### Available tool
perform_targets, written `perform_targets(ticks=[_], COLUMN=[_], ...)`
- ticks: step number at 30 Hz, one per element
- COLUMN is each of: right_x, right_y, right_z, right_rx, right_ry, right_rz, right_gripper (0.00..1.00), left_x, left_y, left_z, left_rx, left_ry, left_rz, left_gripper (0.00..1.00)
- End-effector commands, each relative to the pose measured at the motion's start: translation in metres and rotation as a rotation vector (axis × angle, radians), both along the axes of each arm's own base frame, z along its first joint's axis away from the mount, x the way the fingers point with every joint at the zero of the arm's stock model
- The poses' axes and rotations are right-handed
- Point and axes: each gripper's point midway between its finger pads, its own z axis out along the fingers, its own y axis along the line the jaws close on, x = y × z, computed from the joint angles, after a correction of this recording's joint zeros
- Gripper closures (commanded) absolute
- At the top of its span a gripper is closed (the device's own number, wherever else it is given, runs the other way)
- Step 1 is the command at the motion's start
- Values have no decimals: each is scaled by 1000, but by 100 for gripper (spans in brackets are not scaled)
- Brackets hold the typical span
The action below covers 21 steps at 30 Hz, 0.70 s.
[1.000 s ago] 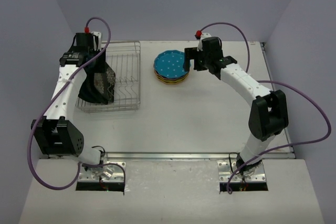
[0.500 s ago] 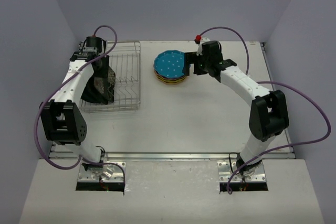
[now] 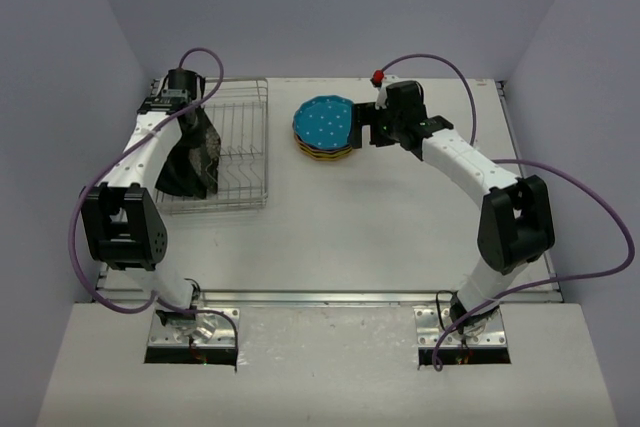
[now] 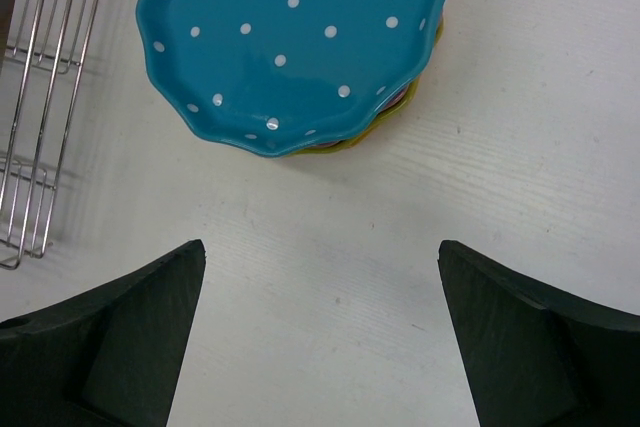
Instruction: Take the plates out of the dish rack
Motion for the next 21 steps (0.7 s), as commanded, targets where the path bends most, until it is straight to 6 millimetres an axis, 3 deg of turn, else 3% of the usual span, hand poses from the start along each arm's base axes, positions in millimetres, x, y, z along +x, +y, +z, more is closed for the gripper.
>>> perform_targets(ticks=[1, 3, 10, 16, 21], right_x=[3, 2, 0, -9, -28], right_y=[5, 7, 13, 31, 53], right_z=[26, 27, 33, 46, 62], right_rx=[38, 48, 84, 193, 347], right_ry=[-74, -72, -80, -88, -110], right_rz=[20, 21, 46, 116, 229], right_gripper=[1, 1, 1, 1, 1], left_x=[13, 17, 19, 9, -2], left_y=[-5, 0, 9, -13, -55], left_z=[35, 66, 143, 189, 197], left_rx=[-19, 15, 96, 101, -114], left_ry=[-108, -181, -345, -460, -499], left_rz=[1, 9, 9, -50, -176], left_gripper=[100, 100, 100, 100, 100])
